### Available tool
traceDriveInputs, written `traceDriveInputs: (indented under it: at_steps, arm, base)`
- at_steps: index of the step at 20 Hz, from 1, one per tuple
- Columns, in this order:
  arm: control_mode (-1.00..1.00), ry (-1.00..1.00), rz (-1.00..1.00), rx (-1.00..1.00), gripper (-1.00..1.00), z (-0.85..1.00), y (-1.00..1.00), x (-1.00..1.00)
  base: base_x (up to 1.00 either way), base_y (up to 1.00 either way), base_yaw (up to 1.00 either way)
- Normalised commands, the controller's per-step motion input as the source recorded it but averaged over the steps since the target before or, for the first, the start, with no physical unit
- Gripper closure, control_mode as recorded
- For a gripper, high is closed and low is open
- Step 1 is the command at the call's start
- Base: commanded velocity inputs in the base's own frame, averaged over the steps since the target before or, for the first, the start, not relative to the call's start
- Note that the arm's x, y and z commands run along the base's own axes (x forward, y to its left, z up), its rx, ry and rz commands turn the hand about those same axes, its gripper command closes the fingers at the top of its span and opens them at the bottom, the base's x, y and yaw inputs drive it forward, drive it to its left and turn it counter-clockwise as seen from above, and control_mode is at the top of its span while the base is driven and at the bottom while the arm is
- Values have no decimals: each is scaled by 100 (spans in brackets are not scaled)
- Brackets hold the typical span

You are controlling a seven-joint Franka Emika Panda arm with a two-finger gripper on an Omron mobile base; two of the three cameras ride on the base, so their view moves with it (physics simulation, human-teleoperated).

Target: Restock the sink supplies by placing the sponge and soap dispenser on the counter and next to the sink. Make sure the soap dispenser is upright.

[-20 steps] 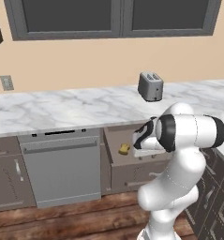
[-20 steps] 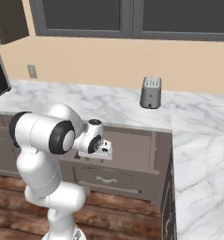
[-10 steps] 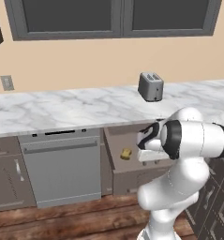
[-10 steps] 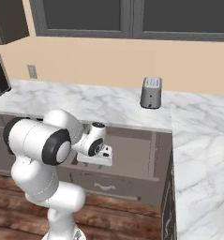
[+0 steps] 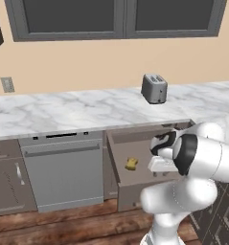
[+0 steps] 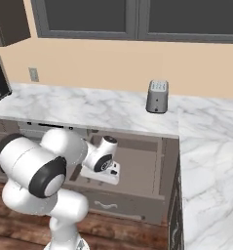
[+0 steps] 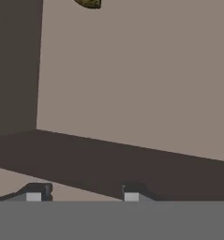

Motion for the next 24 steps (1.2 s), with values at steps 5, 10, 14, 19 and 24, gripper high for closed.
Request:
traceDriveInputs:
  at_steps: [5, 10, 14, 19, 24]
  arm:
    - [-100, 7, 0, 6, -100, -48, 0, -100]
    - [-100, 12, 0, 1, -100, -38, 0, -100]
    - [-100, 17, 0, 1, -100, 16, 0, -59]
    - [-100, 22, -8, 0, -100, 89, 39, 51]
    - [-100, 20, -11, 0, -100, 25, 62, 61]
  base:
    - [0, 0, 0]
    - [0, 0, 0]
    - [0, 0, 0]
    - [0, 0, 0]
    - [0, 0, 0]
